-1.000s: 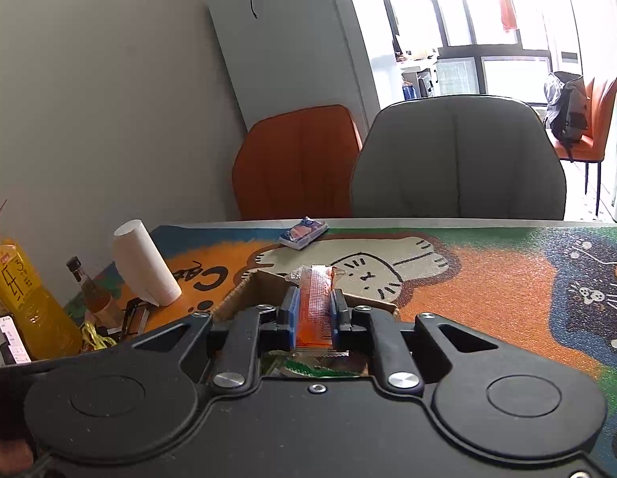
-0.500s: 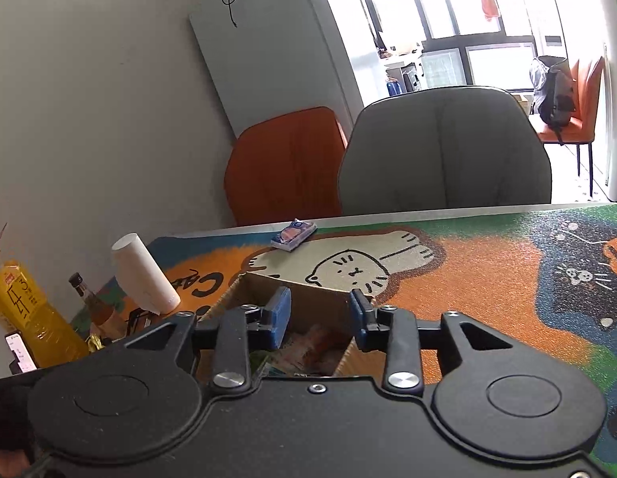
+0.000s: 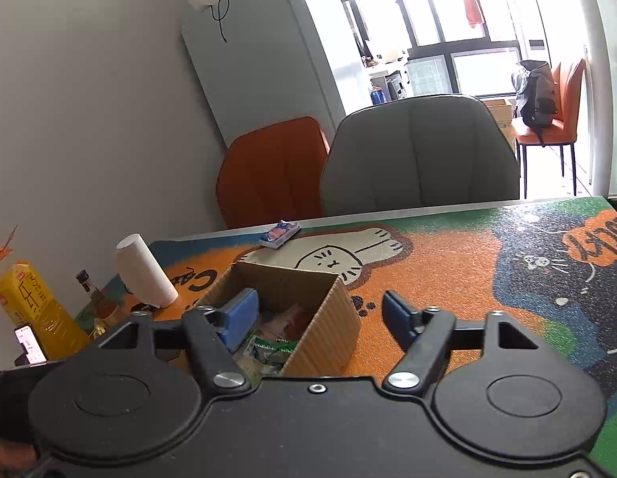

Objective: Organize snacks

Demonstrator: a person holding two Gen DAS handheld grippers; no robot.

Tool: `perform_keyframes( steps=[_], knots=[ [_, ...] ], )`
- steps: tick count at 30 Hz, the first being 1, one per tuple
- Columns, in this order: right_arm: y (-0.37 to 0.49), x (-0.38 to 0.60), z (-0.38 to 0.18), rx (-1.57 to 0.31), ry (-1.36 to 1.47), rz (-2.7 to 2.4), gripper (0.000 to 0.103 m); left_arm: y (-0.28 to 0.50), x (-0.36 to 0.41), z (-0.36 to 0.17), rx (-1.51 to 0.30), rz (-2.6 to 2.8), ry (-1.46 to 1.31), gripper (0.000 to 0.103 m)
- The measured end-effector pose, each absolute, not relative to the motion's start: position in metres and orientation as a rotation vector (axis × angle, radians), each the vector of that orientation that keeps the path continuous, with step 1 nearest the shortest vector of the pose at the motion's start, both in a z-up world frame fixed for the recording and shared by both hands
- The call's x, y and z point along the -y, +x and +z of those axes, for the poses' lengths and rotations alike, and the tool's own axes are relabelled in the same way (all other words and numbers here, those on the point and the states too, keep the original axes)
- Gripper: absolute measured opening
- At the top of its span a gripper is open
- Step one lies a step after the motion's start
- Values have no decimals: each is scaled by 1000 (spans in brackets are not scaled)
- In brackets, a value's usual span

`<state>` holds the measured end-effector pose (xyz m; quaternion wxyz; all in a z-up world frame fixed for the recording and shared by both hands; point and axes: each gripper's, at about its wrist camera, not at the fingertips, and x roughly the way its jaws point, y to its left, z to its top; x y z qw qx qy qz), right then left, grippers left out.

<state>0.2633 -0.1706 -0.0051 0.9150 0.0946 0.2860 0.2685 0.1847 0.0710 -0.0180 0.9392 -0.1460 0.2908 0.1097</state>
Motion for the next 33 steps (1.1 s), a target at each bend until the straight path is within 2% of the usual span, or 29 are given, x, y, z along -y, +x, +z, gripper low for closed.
perform_keyframes(
  steps=[4,6,9,33],
  knots=[
    [251,182,-1,-579,194,545,87,177,-60,-15,-601,210,-275,99],
    [244,188,1,-573,197,540,97,172,-54,-13,-601,202,-265,102],
    [234,197,4,-566,196,520,103,165,-46,-10,-597,181,-245,103],
    [151,236,18,-522,133,397,103,96,-18,12,-538,52,-121,103]
  ],
)
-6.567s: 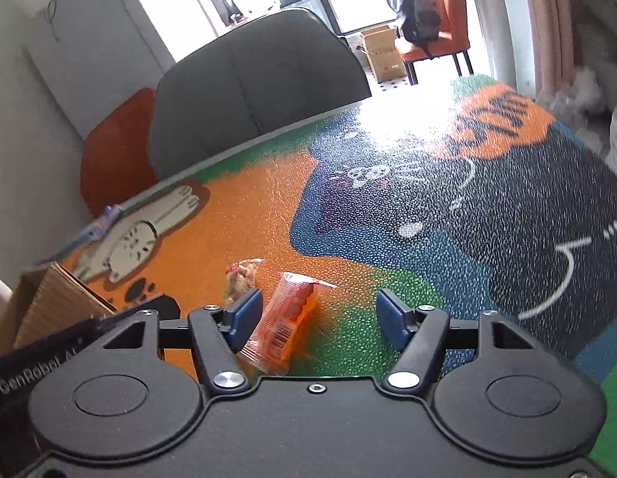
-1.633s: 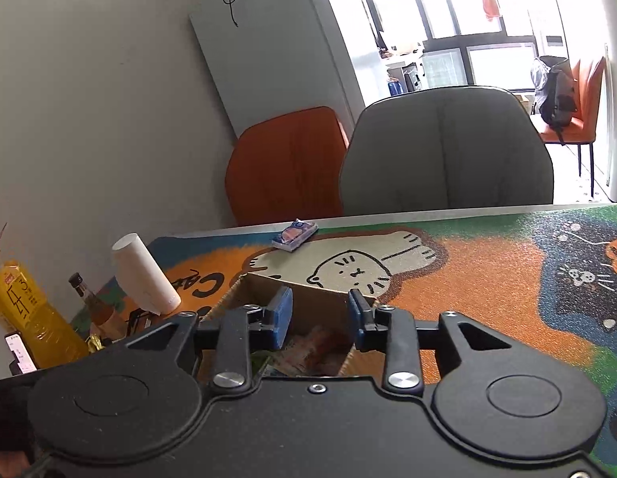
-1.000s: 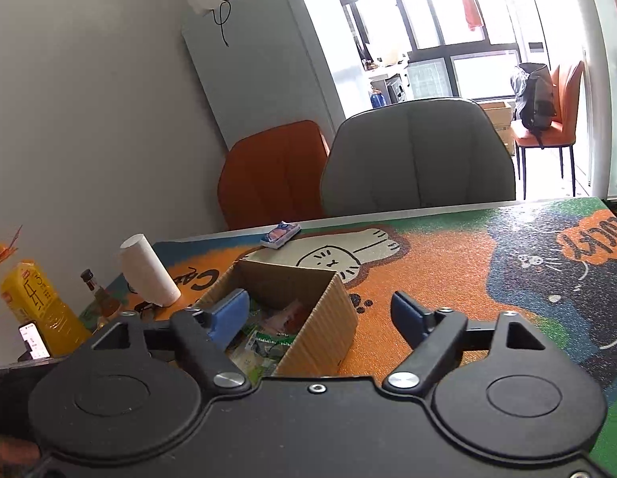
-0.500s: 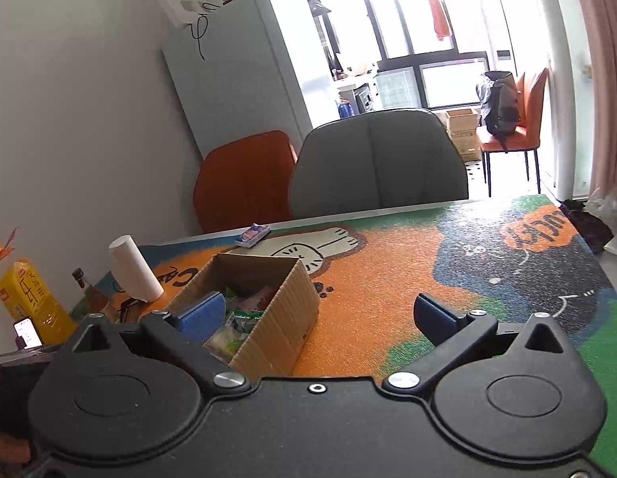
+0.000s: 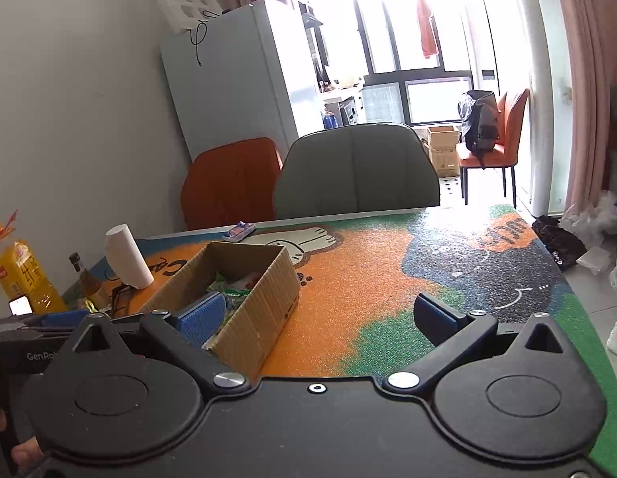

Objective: Organize snacks

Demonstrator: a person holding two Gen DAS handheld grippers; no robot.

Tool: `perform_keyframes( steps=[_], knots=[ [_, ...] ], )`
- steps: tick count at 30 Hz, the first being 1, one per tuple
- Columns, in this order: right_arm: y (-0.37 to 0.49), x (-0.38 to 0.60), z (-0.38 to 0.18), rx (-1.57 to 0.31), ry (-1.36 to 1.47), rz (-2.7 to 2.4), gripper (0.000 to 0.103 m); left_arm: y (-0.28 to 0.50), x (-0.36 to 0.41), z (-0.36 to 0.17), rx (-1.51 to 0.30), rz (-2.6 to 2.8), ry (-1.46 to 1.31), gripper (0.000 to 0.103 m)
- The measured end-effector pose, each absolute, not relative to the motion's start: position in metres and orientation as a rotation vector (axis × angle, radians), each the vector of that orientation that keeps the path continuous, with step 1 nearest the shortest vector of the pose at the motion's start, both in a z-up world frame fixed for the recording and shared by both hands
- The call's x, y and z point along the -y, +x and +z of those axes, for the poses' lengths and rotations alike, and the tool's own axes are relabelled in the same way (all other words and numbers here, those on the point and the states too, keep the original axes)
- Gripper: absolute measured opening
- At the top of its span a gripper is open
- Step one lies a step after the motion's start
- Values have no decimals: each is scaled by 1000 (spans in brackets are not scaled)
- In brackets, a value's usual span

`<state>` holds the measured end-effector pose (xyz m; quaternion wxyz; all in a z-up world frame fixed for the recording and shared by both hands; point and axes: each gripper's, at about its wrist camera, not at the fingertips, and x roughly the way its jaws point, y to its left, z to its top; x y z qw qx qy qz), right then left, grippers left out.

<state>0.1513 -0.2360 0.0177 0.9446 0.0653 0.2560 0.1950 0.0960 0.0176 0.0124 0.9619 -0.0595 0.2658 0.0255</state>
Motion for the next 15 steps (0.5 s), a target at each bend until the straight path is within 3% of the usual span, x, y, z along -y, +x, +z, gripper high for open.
perform_keyframes(
  steps=[15],
  knots=[
    [105,250,30,-493,108,382,103,47,-10,23,-501,12,-88,103]
  ],
)
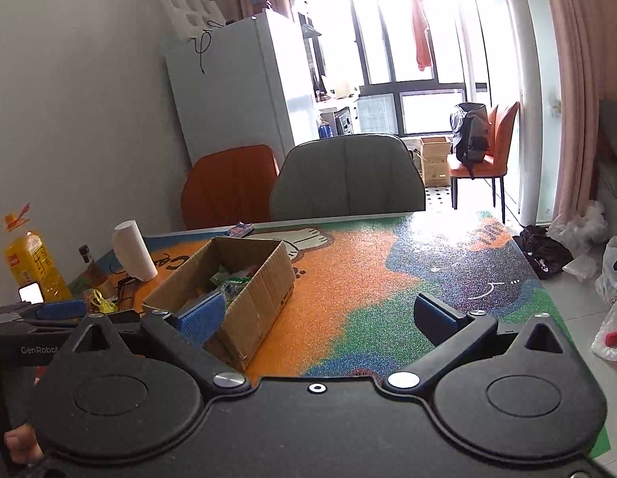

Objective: Organize snacks

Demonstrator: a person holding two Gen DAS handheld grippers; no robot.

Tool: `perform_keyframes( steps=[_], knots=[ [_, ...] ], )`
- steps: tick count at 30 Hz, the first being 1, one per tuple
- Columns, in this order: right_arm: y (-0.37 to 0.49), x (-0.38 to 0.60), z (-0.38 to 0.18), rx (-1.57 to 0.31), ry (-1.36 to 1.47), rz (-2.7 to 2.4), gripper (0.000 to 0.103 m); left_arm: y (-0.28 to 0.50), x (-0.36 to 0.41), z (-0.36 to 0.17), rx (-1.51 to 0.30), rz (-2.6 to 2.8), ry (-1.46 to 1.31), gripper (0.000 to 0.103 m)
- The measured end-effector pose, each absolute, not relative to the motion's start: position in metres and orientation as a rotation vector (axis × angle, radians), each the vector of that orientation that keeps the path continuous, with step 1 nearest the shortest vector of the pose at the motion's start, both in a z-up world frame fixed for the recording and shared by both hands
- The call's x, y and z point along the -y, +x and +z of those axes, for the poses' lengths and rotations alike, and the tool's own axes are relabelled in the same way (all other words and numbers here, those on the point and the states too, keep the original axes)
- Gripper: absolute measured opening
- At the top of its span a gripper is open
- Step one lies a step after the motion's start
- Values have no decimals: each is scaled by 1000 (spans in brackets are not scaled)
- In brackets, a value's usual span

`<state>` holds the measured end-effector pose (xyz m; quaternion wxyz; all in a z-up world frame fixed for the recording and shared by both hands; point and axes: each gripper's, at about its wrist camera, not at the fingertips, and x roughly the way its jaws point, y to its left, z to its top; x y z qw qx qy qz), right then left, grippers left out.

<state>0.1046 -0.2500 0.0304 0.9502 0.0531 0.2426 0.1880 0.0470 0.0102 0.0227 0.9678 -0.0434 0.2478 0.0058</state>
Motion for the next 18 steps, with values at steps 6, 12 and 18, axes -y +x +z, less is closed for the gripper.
perform_keyframes(
  steps=[6,12,18],
  knots=[
    [95,251,32,-499,100,385,103,36,-10,27,-494,18,-78,103],
    [87,256,32,-500,119,388,103,24,-5,29,-481,29,-46,103],
    [75,264,32,-493,119,377,103,12,1,30,-485,16,-37,103]
  ],
)
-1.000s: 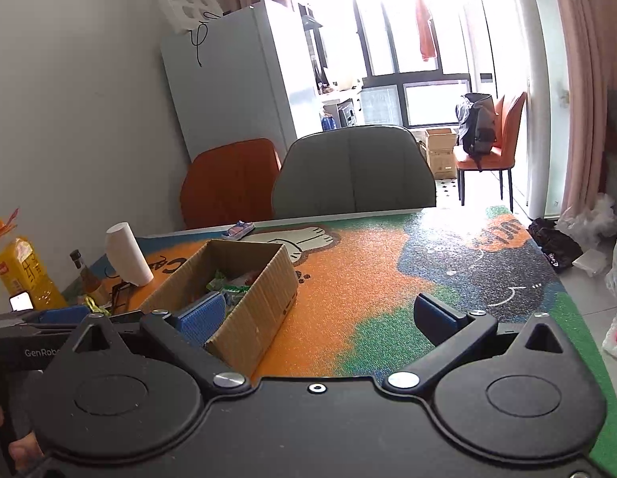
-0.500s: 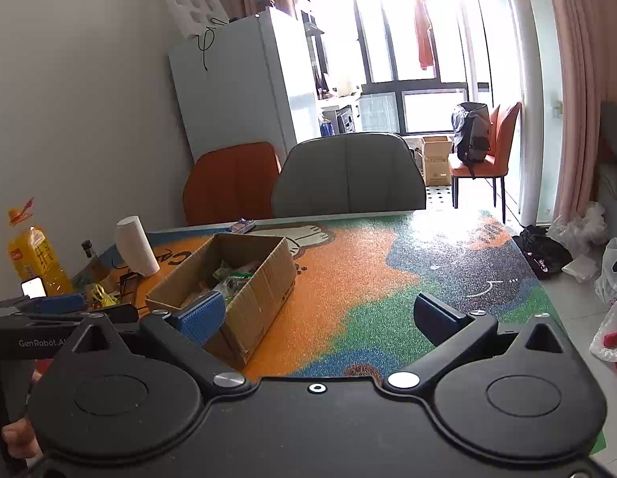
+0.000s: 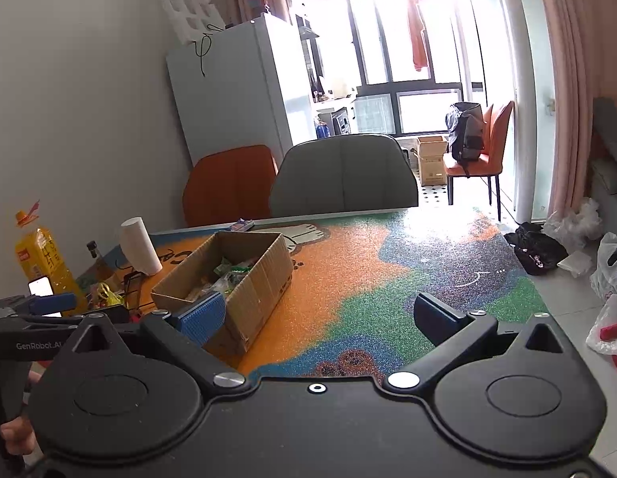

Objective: Organize snacks

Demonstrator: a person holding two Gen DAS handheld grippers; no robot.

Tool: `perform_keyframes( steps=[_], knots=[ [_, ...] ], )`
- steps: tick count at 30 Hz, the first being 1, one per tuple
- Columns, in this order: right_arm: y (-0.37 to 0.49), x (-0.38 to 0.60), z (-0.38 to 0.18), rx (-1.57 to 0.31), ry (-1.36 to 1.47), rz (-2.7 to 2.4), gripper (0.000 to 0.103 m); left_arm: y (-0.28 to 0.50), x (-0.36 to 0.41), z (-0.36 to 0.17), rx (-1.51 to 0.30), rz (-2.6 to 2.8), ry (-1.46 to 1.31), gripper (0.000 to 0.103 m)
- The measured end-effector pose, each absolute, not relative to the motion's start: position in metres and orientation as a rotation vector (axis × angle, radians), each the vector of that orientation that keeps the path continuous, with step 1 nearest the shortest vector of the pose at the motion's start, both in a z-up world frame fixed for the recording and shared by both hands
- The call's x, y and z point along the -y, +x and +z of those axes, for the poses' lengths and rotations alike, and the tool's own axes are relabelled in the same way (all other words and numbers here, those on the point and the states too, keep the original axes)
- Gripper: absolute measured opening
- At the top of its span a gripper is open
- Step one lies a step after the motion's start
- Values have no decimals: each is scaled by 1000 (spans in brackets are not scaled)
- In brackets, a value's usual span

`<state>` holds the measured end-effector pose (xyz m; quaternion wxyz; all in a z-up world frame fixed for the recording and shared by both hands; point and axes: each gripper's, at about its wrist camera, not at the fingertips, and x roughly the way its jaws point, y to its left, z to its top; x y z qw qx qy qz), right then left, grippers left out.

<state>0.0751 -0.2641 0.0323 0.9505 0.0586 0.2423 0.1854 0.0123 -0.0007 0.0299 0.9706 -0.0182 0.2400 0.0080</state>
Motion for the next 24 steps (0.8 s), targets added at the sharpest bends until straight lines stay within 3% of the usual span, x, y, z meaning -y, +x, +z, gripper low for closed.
perform_keyframes(
  steps=[24],
  knots=[
    [70,264,32,-538,94,378,103,7,-3,35,-497,22,-43,103]
  ],
)
